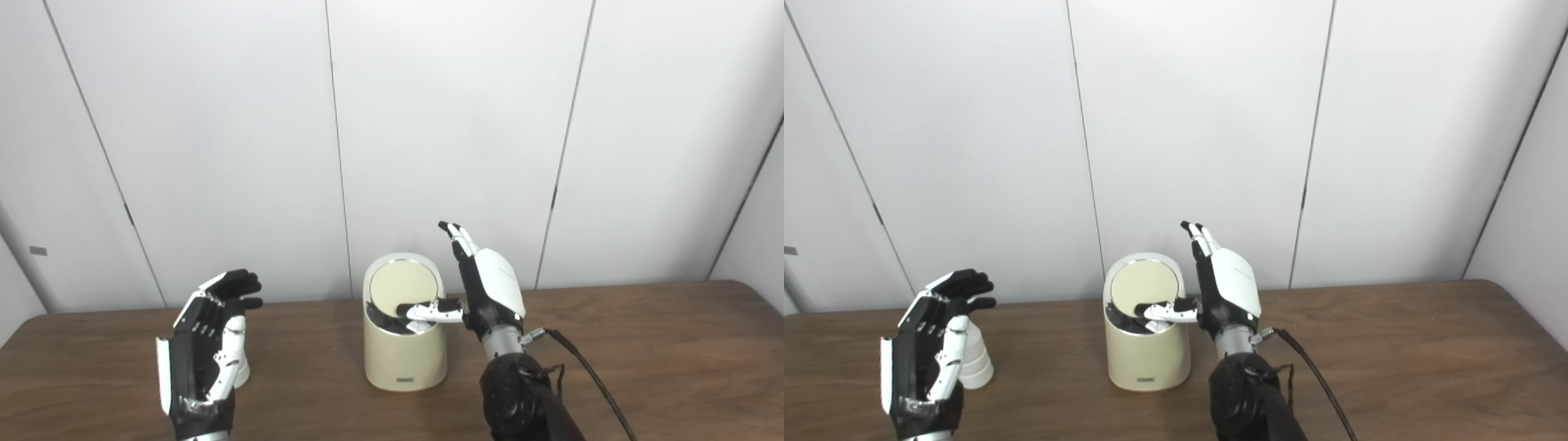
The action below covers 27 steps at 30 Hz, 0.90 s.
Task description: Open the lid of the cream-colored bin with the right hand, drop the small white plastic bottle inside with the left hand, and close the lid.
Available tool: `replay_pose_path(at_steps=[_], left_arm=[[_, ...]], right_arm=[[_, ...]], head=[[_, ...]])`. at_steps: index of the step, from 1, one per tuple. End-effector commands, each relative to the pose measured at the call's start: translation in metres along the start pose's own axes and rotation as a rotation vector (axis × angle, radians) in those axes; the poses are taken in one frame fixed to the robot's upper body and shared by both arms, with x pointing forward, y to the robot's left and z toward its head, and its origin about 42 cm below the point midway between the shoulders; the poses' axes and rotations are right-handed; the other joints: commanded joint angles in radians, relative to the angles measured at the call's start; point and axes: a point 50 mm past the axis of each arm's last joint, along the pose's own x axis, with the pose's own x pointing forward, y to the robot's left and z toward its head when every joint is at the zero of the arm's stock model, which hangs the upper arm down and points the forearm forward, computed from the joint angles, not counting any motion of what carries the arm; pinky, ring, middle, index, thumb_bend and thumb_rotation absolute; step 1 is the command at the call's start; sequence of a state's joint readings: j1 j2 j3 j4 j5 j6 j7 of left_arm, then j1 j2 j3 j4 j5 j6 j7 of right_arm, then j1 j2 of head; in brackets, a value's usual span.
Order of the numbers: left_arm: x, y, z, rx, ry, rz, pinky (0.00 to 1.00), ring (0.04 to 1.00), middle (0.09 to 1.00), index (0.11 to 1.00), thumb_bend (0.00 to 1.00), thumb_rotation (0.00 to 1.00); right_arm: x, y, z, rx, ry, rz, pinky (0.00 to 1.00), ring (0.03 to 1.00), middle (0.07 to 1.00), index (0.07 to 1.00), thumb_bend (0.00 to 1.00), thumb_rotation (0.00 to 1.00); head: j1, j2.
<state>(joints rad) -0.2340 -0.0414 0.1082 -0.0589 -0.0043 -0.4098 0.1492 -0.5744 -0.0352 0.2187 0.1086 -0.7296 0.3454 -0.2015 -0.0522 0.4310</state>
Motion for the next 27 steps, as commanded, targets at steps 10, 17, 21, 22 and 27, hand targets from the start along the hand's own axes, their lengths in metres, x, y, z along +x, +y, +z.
replay_pose_path(at_steps=[10, 17, 21, 22, 27], left_arm=[[0.015, -0.008, 0.013, -0.014, -0.089, -0.021, 0.59, 0.671, 0.677, 0.668, 0.28, 0.42], [0.015, -0.008, 0.014, -0.005, -0.090, -0.024, 0.59, 0.671, 0.677, 0.671, 0.28, 0.42], [0.016, -0.009, 0.013, -0.015, -0.089, -0.022, 0.59, 0.670, 0.678, 0.670, 0.28, 0.42], [0.016, -0.009, 0.013, -0.019, -0.089, -0.021, 0.59, 0.670, 0.678, 0.670, 0.28, 0.41], [0.016, -0.009, 0.012, -0.020, -0.089, -0.019, 0.59, 0.668, 0.676, 0.669, 0.29, 0.40]], right_arm=[[0.005, -0.011, 0.006, -0.022, -0.041, -0.039, 0.81, 0.909, 0.944, 0.901, 0.85, 0.10], [0.009, -0.016, 0.013, -0.024, -0.049, -0.036, 0.80, 0.902, 0.937, 0.898, 0.85, 0.15], [0.014, -0.022, 0.019, -0.028, -0.056, -0.037, 0.76, 0.881, 0.928, 0.894, 0.82, 0.12], [0.014, -0.022, 0.019, -0.029, -0.056, -0.036, 0.76, 0.877, 0.926, 0.892, 0.81, 0.11], [0.009, -0.018, 0.010, -0.014, -0.046, -0.032, 0.74, 0.870, 0.918, 0.882, 0.78, 0.05]], head=[[-0.003, 0.003], [-0.007, 0.003], [-0.005, 0.000], [-0.006, 0.000], [-0.006, 0.000]])
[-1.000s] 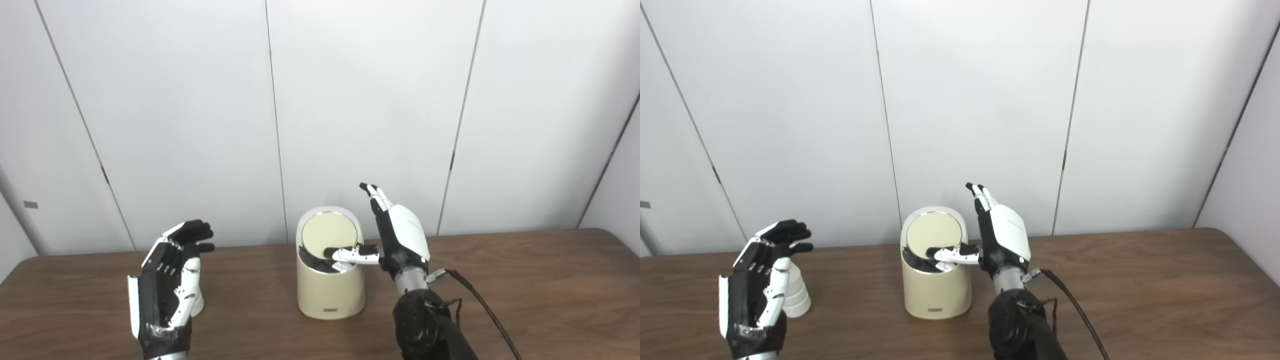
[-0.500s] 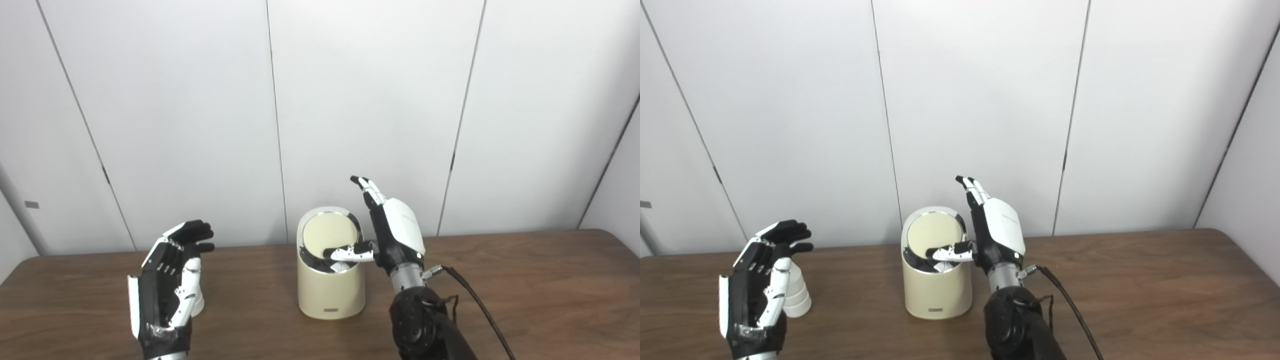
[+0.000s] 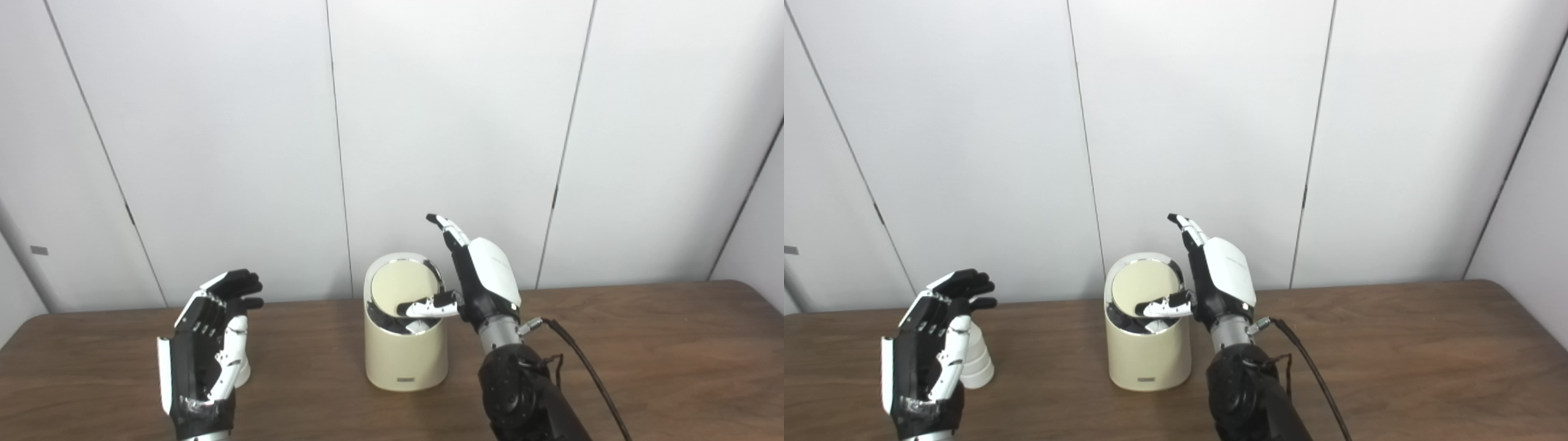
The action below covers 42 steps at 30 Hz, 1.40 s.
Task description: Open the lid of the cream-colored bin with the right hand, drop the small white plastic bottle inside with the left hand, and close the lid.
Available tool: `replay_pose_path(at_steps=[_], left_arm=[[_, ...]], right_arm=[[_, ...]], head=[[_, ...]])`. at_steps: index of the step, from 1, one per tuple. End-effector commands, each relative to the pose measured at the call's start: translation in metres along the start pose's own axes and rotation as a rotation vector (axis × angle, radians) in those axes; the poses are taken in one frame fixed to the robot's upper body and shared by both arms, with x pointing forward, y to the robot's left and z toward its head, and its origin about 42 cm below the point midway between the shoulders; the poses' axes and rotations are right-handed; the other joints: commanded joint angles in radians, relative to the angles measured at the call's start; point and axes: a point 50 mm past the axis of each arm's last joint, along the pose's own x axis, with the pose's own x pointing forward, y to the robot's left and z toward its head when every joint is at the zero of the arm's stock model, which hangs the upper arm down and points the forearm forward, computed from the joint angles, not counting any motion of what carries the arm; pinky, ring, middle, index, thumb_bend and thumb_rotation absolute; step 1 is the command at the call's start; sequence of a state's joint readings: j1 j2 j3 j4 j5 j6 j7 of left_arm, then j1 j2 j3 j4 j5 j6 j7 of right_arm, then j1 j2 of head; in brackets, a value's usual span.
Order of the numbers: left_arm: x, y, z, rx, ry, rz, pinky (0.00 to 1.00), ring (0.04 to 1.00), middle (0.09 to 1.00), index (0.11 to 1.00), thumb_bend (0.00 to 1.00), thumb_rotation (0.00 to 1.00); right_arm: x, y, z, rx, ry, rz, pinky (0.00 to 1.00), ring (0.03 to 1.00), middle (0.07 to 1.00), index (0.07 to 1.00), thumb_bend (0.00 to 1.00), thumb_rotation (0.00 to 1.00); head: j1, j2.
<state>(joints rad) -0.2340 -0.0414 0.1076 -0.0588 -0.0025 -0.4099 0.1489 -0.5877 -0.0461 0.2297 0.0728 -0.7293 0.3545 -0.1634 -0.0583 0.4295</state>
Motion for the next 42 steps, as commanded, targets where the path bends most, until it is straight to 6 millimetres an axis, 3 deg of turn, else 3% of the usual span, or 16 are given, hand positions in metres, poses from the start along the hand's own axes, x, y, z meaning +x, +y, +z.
replay_pose_path(at_steps=[1, 3, 5, 7, 9, 11, 24, 29, 34, 37, 42], left_arm=[[0.016, -0.009, 0.012, -0.020, -0.089, -0.017, 0.59, 0.670, 0.678, 0.669, 0.29, 0.41], [0.016, -0.009, 0.012, -0.017, -0.089, -0.017, 0.59, 0.670, 0.678, 0.669, 0.29, 0.41], [0.016, -0.009, 0.012, -0.018, -0.092, -0.018, 0.59, 0.669, 0.678, 0.668, 0.28, 0.41], [0.016, -0.008, 0.012, -0.020, -0.092, -0.018, 0.59, 0.668, 0.676, 0.667, 0.28, 0.41], [0.016, -0.008, 0.012, -0.019, -0.092, -0.019, 0.59, 0.671, 0.679, 0.669, 0.28, 0.41], [0.016, -0.008, 0.012, -0.015, -0.092, -0.021, 0.59, 0.672, 0.679, 0.671, 0.28, 0.41], [0.016, -0.010, 0.012, -0.006, -0.094, -0.026, 0.59, 0.669, 0.676, 0.669, 0.29, 0.43], [0.015, -0.010, 0.013, -0.014, -0.090, -0.018, 0.59, 0.666, 0.674, 0.667, 0.29, 0.42], [0.016, -0.010, 0.012, -0.013, -0.088, -0.015, 0.59, 0.672, 0.675, 0.668, 0.29, 0.42], [0.017, -0.009, 0.013, -0.018, -0.088, -0.017, 0.59, 0.668, 0.675, 0.668, 0.29, 0.42], [0.016, -0.006, 0.012, -0.013, -0.090, -0.022, 0.59, 0.667, 0.679, 0.669, 0.28, 0.42]], right_arm=[[0.004, -0.010, -0.001, -0.005, -0.007, -0.043, 0.74, 0.872, 0.921, 0.883, 0.78, 0.07], [0.002, -0.011, -0.003, 0.017, -0.003, -0.036, 0.74, 0.879, 0.929, 0.890, 0.80, 0.21], [-0.001, -0.011, -0.007, 0.038, -0.005, -0.026, 0.74, 0.892, 0.939, 0.906, 0.82, 0.47], [-0.002, -0.010, -0.010, 0.054, -0.004, -0.018, 0.75, 0.902, 0.944, 0.913, 0.84, 0.58], [-0.004, -0.010, -0.015, 0.076, -0.008, -0.010, 0.75, 0.905, 0.948, 0.921, 0.89, 0.75], [-0.006, -0.009, -0.018, 0.088, -0.019, -0.001, 0.74, 0.897, 0.942, 0.920, 0.91, 0.85], [-0.011, -0.007, -0.029, 0.106, -0.050, 0.040, 0.75, 0.885, 0.926, 0.908, 0.88, 0.93], [-0.018, -0.013, -0.034, 0.250, -0.151, 0.053, 0.82, 0.930, 0.950, 0.926, 0.86, 0.93], [-0.030, -0.022, -0.036, 0.336, -0.236, -0.002, 0.83, 0.920, 0.945, 0.932, 0.87, 0.96], [-0.040, -0.029, -0.038, 0.399, -0.265, -0.056, 0.84, 0.928, 0.943, 0.927, 0.79, 0.99], [-0.058, -0.040, -0.043, 0.492, -0.263, -0.136, 0.88, 0.909, 0.919, 0.894, 0.31, 1.00]], head=[[-0.002, -0.001], [-0.001, -0.001], [-0.001, -0.002], [-0.002, -0.001], [-0.002, -0.001], [-0.001, -0.003], [0.003, -0.004], [0.006, -0.001], [0.005, -0.003], [0.004, -0.004], [0.004, -0.004]])
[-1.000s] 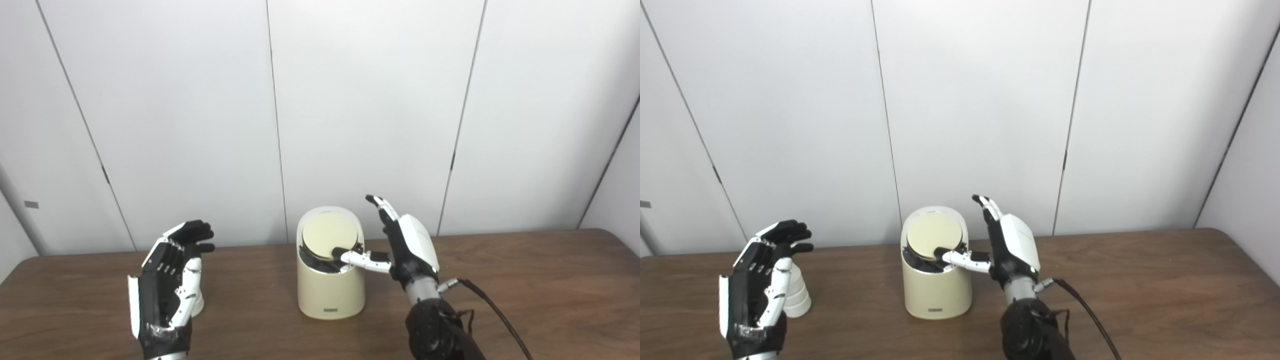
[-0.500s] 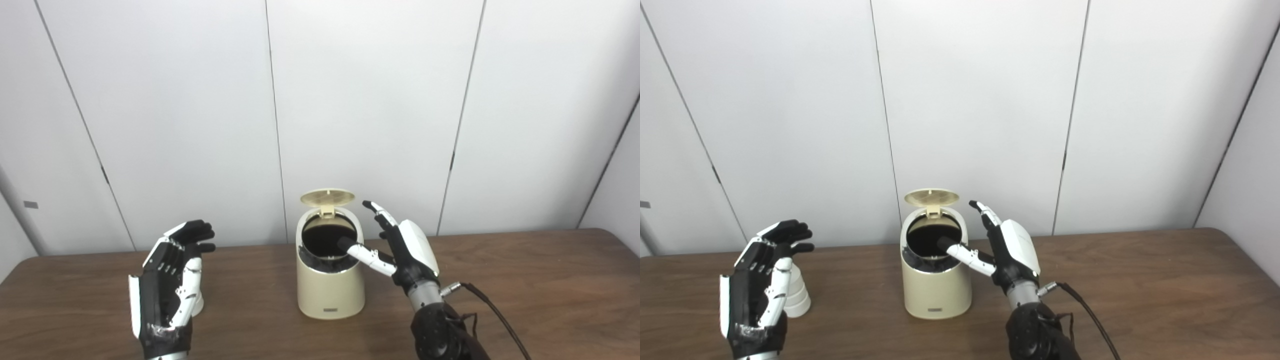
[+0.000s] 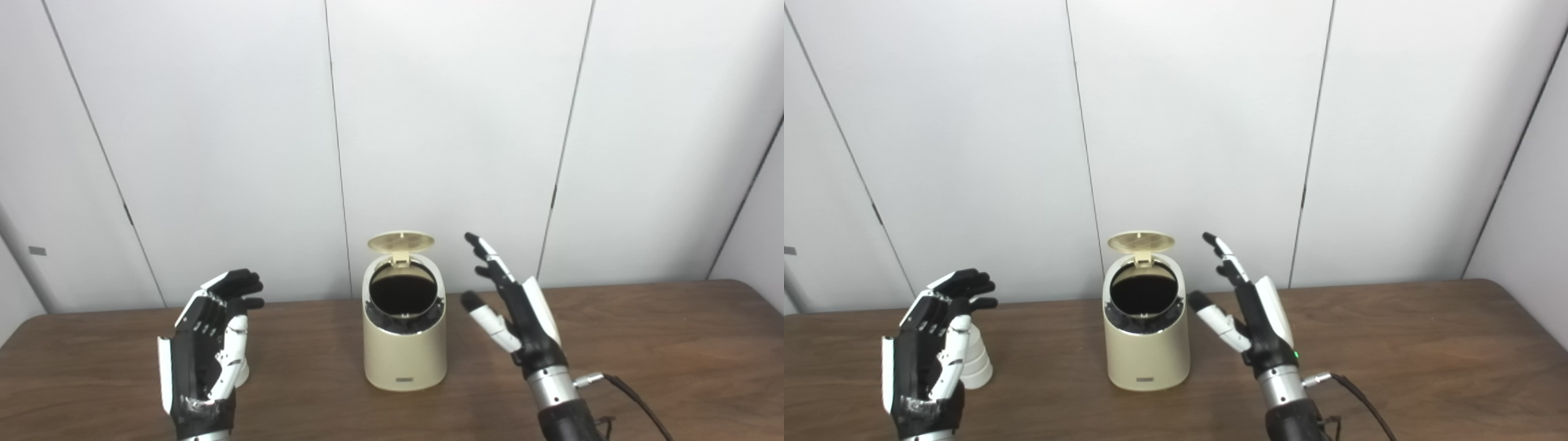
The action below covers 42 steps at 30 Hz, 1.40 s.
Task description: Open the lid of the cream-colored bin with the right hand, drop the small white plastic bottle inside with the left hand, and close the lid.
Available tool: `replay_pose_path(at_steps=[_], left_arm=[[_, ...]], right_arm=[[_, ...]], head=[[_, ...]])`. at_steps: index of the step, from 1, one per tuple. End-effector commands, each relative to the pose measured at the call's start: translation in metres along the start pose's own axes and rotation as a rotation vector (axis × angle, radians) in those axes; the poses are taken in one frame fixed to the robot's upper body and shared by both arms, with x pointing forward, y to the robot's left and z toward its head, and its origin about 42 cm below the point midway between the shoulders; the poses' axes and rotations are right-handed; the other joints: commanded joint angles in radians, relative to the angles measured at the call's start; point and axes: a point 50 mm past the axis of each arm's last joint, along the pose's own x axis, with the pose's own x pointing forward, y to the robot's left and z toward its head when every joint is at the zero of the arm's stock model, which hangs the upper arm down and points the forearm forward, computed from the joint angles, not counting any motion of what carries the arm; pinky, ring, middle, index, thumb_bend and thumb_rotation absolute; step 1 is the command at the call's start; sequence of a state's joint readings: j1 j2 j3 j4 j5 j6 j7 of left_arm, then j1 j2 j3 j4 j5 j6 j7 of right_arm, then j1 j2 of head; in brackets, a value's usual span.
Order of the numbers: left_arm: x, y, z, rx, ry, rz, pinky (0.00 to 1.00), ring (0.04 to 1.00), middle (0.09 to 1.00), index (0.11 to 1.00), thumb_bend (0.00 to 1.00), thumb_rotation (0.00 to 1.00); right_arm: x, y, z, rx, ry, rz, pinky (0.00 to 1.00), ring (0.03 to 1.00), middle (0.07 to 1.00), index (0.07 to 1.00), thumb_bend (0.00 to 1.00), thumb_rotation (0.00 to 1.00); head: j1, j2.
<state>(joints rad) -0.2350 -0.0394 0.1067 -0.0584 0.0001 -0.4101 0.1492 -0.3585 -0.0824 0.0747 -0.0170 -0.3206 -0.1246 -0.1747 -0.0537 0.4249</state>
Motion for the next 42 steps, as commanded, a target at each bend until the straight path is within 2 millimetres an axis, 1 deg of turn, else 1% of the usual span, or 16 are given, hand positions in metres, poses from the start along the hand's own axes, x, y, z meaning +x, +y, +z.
replay_pose_path(at_steps=[1, 3, 5, 7, 8, 9, 11, 15, 18, 21, 23, 27, 34, 36, 38, 42], left_arm=[[0.016, -0.006, 0.012, -0.012, -0.090, -0.023, 0.59, 0.668, 0.679, 0.670, 0.28, 0.42], [0.016, -0.005, 0.011, -0.011, -0.089, -0.025, 0.59, 0.668, 0.679, 0.672, 0.29, 0.44], [0.015, -0.005, 0.011, -0.013, -0.086, -0.024, 0.59, 0.668, 0.677, 0.671, 0.29, 0.44], [0.015, -0.004, 0.012, -0.009, -0.085, -0.023, 0.59, 0.667, 0.674, 0.670, 0.29, 0.43], [0.015, -0.004, 0.012, -0.006, -0.082, -0.021, 0.59, 0.665, 0.672, 0.668, 0.29, 0.43], [0.015, -0.003, 0.012, -0.003, -0.081, -0.020, 0.59, 0.665, 0.671, 0.666, 0.29, 0.43], [0.015, -0.003, 0.011, -0.002, -0.079, -0.024, 0.59, 0.665, 0.672, 0.667, 0.29, 0.42], [0.014, -0.002, 0.012, -0.011, -0.083, -0.030, 0.59, 0.663, 0.675, 0.667, 0.29, 0.41], [0.013, -0.001, 0.013, -0.011, -0.083, -0.028, 0.58, 0.662, 0.673, 0.666, 0.29, 0.41], [0.012, 0.000, 0.014, -0.013, -0.080, -0.028, 0.59, 0.666, 0.675, 0.667, 0.28, 0.41], [0.011, 0.000, 0.015, -0.024, -0.083, -0.033, 0.59, 0.670, 0.679, 0.671, 0.28, 0.41], [0.009, 0.000, 0.017, -0.022, -0.086, -0.034, 0.59, 0.669, 0.681, 0.672, 0.29, 0.42], [0.008, 0.002, 0.017, -0.013, -0.085, -0.033, 0.59, 0.666, 0.677, 0.670, 0.29, 0.43], [0.008, 0.003, 0.015, -0.001, -0.087, -0.037, 0.59, 0.667, 0.678, 0.671, 0.28, 0.43], [0.009, 0.005, 0.015, 0.025, -0.097, -0.043, 0.59, 0.662, 0.675, 0.670, 0.27, 0.43], [0.018, 0.009, 0.020, 0.104, -0.150, -0.046, 0.58, 0.656, 0.672, 0.671, 0.27, 0.40]], right_arm=[[0.003, -0.010, 0.018, 0.040, -0.105, -0.068, 0.88, 0.899, 0.910, 0.883, 0.27, 1.00], [-0.004, -0.016, 0.017, 0.042, -0.115, -0.098, 0.90, 0.907, 0.894, 0.861, 0.22, 0.98], [-0.014, -0.024, 0.014, 0.066, -0.109, -0.127, 0.89, 0.916, 0.895, 0.851, 0.22, 0.93], [-0.022, -0.030, 0.009, 0.096, -0.104, -0.147, 0.87, 0.908, 0.898, 0.849, 0.24, 0.91], [-0.028, -0.033, 0.005, 0.108, -0.103, -0.159, 0.85, 0.888, 0.881, 0.840, 0.23, 0.84], [-0.033, -0.036, 0.002, 0.115, -0.102, -0.170, 0.81, 0.858, 0.857, 0.826, 0.22, 0.75], [-0.041, -0.041, -0.001, 0.120, -0.105, -0.182, 0.76, 0.818, 0.826, 0.804, 0.20, 0.64], [-0.051, -0.046, 0.001, 0.156, -0.126, -0.187, 0.72, 0.802, 0.816, 0.788, 0.16, 0.48], [-0.056, -0.047, 0.005, 0.165, -0.142, -0.191, 0.71, 0.800, 0.816, 0.786, 0.14, 0.46], [-0.060, -0.047, 0.007, 0.167, -0.145, -0.199, 0.70, 0.801, 0.815, 0.780, 0.14, 0.52], [-0.063, -0.048, 0.009, 0.172, -0.146, -0.209, 0.69, 0.799, 0.813, 0.776, 0.16, 0.54], [-0.064, -0.049, 0.010, 0.163, -0.149, -0.228, 0.66, 0.779, 0.793, 0.752, 0.19, 0.50], [-0.067, -0.049, 0.007, 0.157, -0.134, -0.239, 0.67, 0.775, 0.786, 0.748, 0.18, 0.47], [-0.067, -0.047, 0.006, 0.135, -0.132, -0.235, 0.66, 0.768, 0.782, 0.749, 0.17, 0.45], [-0.067, -0.046, 0.006, 0.123, -0.129, -0.228, 0.67, 0.772, 0.782, 0.746, 0.12, 0.34], [-0.067, -0.048, 0.004, 0.113, -0.119, -0.222, 0.67, 0.776, 0.783, 0.743, 0.12, 0.29]], head=[[-0.001, 0.001], [0.005, -0.001], [0.007, 0.004], [0.004, 0.004], [0.003, 0.004], [0.003, 0.004], [0.008, 0.001], [0.009, 0.005], [0.010, 0.005], [0.015, 0.000], [0.017, 0.004], [0.015, 0.007], [0.022, 0.005], [0.023, -0.001], [0.026, 0.001], [0.046, -0.001]])
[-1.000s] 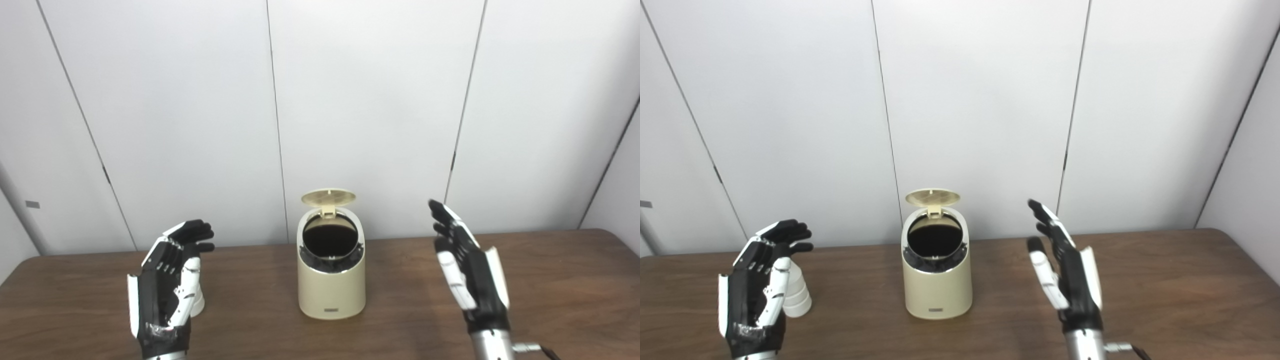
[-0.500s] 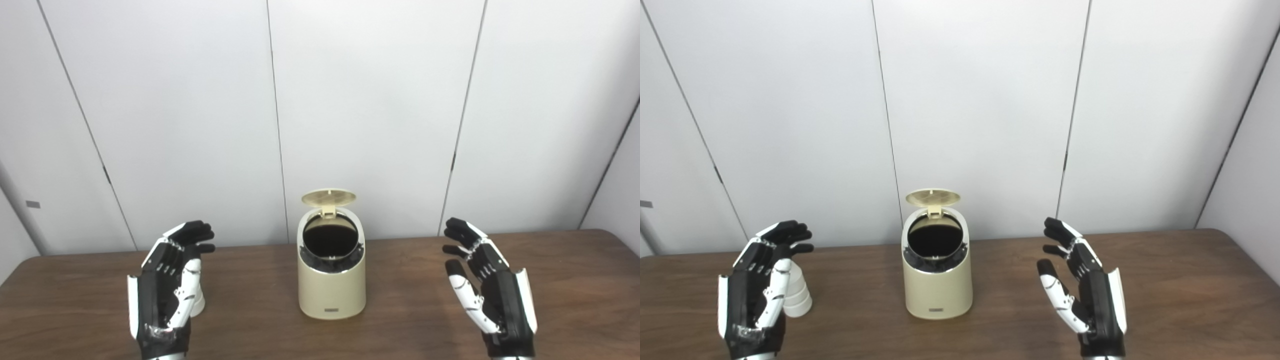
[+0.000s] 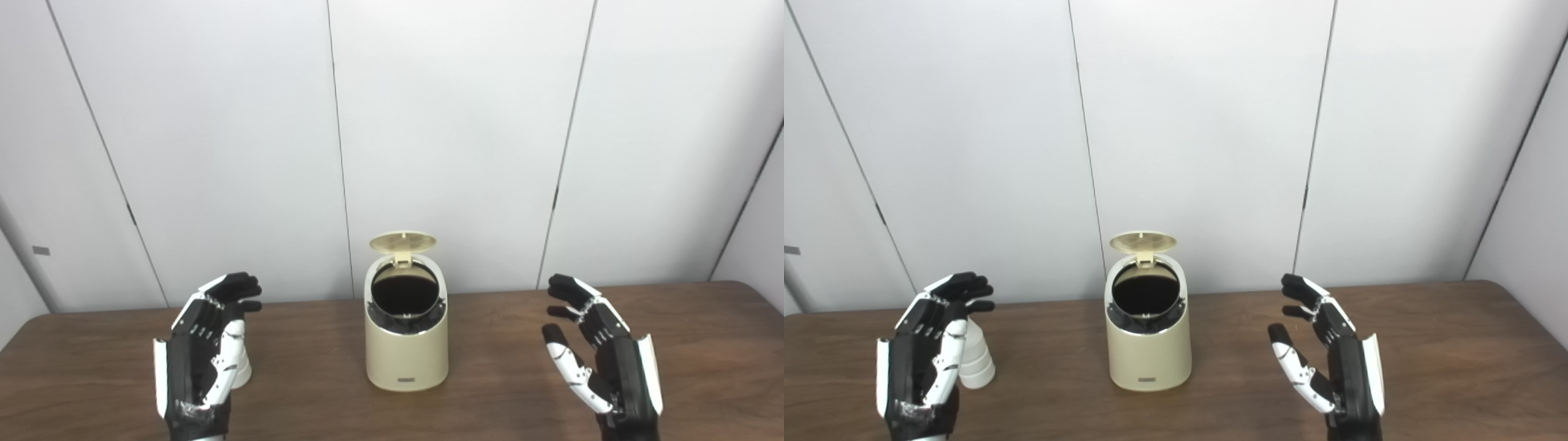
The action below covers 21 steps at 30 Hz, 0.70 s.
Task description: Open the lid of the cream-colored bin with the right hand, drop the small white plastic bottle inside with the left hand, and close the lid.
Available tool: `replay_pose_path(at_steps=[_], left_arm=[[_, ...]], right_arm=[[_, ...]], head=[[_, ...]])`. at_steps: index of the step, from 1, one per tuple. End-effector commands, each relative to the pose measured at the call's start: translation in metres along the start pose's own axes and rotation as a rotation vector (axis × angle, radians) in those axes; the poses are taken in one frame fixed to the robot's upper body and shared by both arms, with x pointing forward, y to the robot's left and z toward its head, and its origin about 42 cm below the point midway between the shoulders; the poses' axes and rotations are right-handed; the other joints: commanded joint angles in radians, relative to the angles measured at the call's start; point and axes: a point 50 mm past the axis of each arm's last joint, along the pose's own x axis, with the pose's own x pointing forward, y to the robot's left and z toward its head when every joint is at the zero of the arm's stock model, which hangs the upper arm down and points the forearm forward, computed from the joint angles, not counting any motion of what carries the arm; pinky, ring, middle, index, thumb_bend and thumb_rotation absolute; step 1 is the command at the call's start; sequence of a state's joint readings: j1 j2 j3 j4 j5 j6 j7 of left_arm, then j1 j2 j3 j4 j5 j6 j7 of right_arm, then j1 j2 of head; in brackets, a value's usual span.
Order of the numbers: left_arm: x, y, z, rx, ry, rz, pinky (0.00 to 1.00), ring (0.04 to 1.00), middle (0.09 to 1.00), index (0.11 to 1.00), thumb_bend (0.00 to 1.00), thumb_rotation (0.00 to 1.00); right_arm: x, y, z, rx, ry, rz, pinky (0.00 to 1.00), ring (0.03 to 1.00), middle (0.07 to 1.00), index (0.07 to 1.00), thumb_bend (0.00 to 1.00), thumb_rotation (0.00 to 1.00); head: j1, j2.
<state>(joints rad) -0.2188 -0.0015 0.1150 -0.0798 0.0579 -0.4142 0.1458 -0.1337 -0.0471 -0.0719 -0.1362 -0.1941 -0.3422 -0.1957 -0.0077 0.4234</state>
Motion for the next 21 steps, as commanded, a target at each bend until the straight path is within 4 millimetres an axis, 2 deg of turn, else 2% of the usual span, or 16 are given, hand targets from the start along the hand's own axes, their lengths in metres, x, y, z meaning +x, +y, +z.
replay_pose_path(at_steps=[1, 2, 3, 5, 6, 10, 14, 21], left_arm=[[0.024, 0.000, 0.018, 0.050, -0.149, -0.011, 0.58, 0.660, 0.674, 0.673, 0.31, 0.44], [0.031, 0.004, 0.023, 0.087, -0.181, -0.010, 0.58, 0.664, 0.678, 0.679, 0.34, 0.49], [0.036, 0.007, 0.026, 0.114, -0.202, -0.008, 0.58, 0.669, 0.684, 0.682, 0.44, 0.52], [0.046, 0.014, 0.032, 0.157, -0.238, -0.003, 0.58, 0.673, 0.689, 0.685, 0.50, 0.54], [0.051, 0.018, 0.035, 0.176, -0.254, 0.002, 0.59, 0.682, 0.701, 0.693, 0.56, 0.54], [0.079, 0.042, 0.048, 0.256, -0.304, 0.039, 0.60, 0.693, 0.708, 0.693, 0.70, 0.57], [0.098, 0.062, 0.054, 0.303, -0.296, 0.098, 0.60, 0.697, 0.709, 0.692, 0.78, 0.54], [0.110, 0.091, 0.061, 0.344, -0.273, 0.134, 0.64, 0.746, 0.728, 0.711, 0.88, 0.44]], right_arm=[[0.010, -0.001, 0.009, 0.002, -0.067, -0.010, 0.67, 0.776, 0.781, 0.740, 0.13, 0.28], [0.010, -0.002, 0.007, 0.004, -0.063, -0.012, 0.67, 0.775, 0.780, 0.739, 0.14, 0.28], [0.010, -0.002, 0.006, 0.005, -0.060, -0.012, 0.67, 0.774, 0.778, 0.736, 0.16, 0.30], [0.011, -0.003, 0.005, 0.013, -0.059, -0.010, 0.67, 0.774, 0.778, 0.734, 0.16, 0.32], [0.011, -0.004, 0.004, 0.016, -0.060, -0.008, 0.68, 0.777, 0.779, 0.736, 0.15, 0.30], [0.011, -0.005, 0.001, 0.032, -0.056, 0.000, 0.70, 0.785, 0.786, 0.744, 0.15, 0.30], [0.010, -0.006, 0.001, 0.032, -0.047, 0.002, 0.70, 0.786, 0.786, 0.747, 0.18, 0.33], [0.007, -0.006, 0.001, 0.004, -0.038, 0.008, 0.70, 0.794, 0.791, 0.751, 0.16, 0.33]], head=[[0.007, -0.002], [0.011, -0.004], [0.011, -0.004], [0.020, -0.005], [0.026, -0.004], [0.027, -0.009], [0.036, -0.009], [0.037, -0.004]])
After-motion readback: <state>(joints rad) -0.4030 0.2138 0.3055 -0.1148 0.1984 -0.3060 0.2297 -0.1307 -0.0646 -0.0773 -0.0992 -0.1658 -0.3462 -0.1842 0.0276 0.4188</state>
